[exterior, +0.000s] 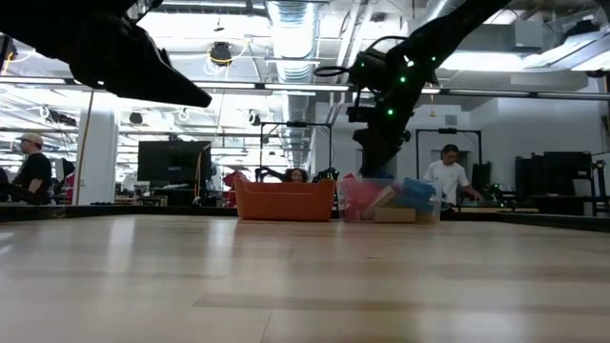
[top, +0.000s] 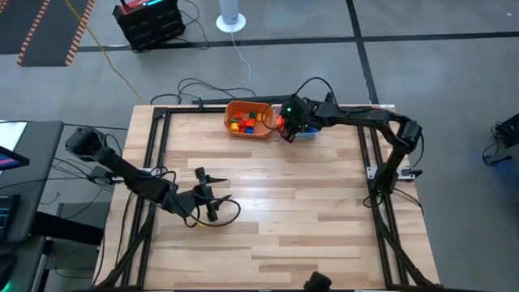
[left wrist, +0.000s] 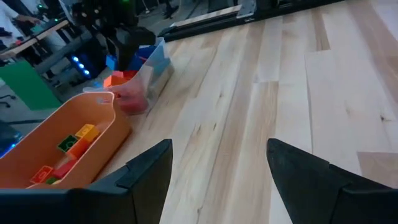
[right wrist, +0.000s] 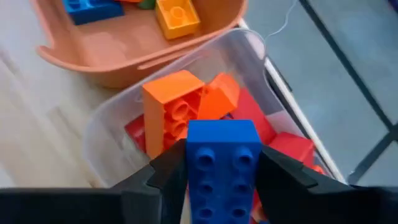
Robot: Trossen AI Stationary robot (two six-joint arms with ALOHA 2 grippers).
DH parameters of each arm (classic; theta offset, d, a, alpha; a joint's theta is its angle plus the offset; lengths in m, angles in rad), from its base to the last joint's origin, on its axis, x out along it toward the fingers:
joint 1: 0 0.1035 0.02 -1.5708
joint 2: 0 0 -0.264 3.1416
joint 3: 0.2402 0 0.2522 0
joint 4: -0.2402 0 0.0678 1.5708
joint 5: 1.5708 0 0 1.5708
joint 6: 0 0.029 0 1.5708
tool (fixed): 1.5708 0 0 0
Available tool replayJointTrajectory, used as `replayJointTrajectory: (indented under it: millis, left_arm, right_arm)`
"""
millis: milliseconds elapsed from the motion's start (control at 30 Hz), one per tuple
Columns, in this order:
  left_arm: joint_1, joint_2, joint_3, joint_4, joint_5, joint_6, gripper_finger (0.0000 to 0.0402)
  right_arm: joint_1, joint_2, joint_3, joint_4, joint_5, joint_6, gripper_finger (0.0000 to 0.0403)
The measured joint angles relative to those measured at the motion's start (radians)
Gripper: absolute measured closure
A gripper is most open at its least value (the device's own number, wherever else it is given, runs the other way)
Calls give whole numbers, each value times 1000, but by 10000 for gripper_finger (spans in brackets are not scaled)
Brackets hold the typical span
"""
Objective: Sort blocks by size
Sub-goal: Put the blue game piece into the transparent bin, then return to Home Position
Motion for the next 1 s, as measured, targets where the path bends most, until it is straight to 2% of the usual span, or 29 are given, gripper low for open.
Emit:
replayJointTrajectory:
  millis: [133,267,400,533,667,733,800,900,1000]
  left_arm:
    - [8,0,0,0,-3,4,148]
    - [4,0,0,11,-15,23,148]
    - [-44,-1,0,78,-111,116,148]
    - [-104,-45,0,92,-209,177,148]
    - [-131,-168,-1,-5,-245,173,148]
    - [-119,-254,-18,-17,-204,170,150]
    - [-75,-337,-45,-7,-117,190,155]
    - [32,-440,-91,0,7,208,164]
    - [151,-522,-139,-3,132,207,175]
  right_arm:
    - [6,-12,0,-7,-7,-8,182]
    - [30,-86,0,-38,-4,-16,177]
    - [95,-210,-20,-69,-2,6,182]
    - [190,-398,-167,35,5,22,193]
    - [276,-613,-414,228,32,73,206]
    - [318,-707,-534,330,37,94,212]
    - [358,-791,-626,389,45,129,218]
    - [417,-909,-707,418,87,189,226]
    - [492,-1014,-759,414,179,214,235]
